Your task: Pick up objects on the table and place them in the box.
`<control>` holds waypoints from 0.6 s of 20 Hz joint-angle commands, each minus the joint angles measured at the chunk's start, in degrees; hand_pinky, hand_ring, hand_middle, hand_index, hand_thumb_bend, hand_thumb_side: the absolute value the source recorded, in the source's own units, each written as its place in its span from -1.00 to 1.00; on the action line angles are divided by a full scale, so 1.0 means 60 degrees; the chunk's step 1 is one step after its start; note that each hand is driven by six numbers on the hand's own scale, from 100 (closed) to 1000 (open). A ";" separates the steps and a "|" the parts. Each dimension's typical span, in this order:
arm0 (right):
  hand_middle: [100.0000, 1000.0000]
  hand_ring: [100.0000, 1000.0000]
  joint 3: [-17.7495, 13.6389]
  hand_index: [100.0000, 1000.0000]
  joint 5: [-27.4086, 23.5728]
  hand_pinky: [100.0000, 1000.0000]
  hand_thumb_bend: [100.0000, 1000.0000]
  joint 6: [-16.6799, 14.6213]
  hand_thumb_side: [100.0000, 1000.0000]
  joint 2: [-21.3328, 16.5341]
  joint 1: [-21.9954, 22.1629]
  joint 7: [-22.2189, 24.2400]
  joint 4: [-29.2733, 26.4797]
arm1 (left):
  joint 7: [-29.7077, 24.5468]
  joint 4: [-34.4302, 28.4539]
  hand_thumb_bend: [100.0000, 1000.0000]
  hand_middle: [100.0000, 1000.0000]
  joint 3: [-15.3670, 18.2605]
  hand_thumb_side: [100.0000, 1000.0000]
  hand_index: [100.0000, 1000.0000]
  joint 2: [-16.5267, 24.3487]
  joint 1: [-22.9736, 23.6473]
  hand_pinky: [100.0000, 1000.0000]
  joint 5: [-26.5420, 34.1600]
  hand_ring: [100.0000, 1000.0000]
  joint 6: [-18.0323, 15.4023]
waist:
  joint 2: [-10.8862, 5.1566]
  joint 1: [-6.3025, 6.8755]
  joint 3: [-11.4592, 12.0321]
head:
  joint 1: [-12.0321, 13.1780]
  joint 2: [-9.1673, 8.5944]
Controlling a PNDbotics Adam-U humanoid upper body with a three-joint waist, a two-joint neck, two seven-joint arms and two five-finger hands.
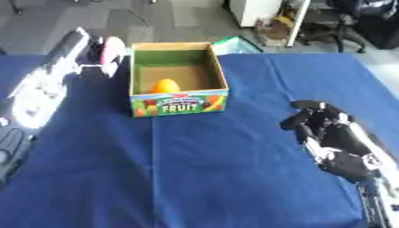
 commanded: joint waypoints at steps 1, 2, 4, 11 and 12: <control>-0.09 0.31 0.0026 0.56 -0.0063 0.46 -1.00 -0.0019 -0.96 -0.0095 -0.0136 0.0080 -0.0080 | -0.0052 0.0488 -0.83 -0.41 -0.0050 -0.94 -0.12 -0.0264 -0.0606 -0.12 -0.0397 -0.09 -0.0305 | -0.0136 -0.0012 -0.0082 | 0.0131 -0.0019; -0.09 0.31 0.0038 0.56 -0.0070 0.46 -1.00 -0.0018 -0.96 -0.0084 -0.0145 0.0093 -0.0078 | -0.0027 0.0715 -0.82 -0.38 -0.0045 -0.93 -0.09 -0.0368 -0.0742 -0.11 -0.0541 -0.07 -0.0448 | -0.0129 -0.0022 -0.0110 | 0.0155 -0.0022; -0.09 0.31 0.0078 0.56 -0.0078 0.46 -1.00 -0.0022 -0.96 -0.0063 -0.0171 0.0135 -0.0072 | 0.0053 0.1188 -0.77 -0.28 -0.0053 -0.92 0.03 -0.0611 -0.1008 -0.06 -0.0871 -0.01 -0.0756 | -0.0099 -0.0051 -0.0199 | 0.0216 -0.0035; -0.09 0.31 0.0105 0.56 -0.0083 0.46 -1.00 -0.0043 -0.96 -0.0018 -0.0207 0.0190 -0.0048 | 0.0341 0.2240 0.21 0.10 0.0180 -0.34 0.49 -0.1071 -0.1279 0.13 -0.2222 0.30 -0.1182 | -0.0020 -0.0073 -0.0459 | 0.0334 -0.0095; -0.09 0.31 0.0099 0.56 -0.0077 0.46 -1.00 -0.0043 -0.96 -0.0017 -0.0205 0.0187 -0.0046 | 0.0358 0.2255 0.28 0.12 0.0196 -0.28 0.52 -0.1081 -0.1275 0.13 -0.2282 0.32 -0.1214 | -0.0016 -0.0067 -0.0466 | 0.0327 -0.0099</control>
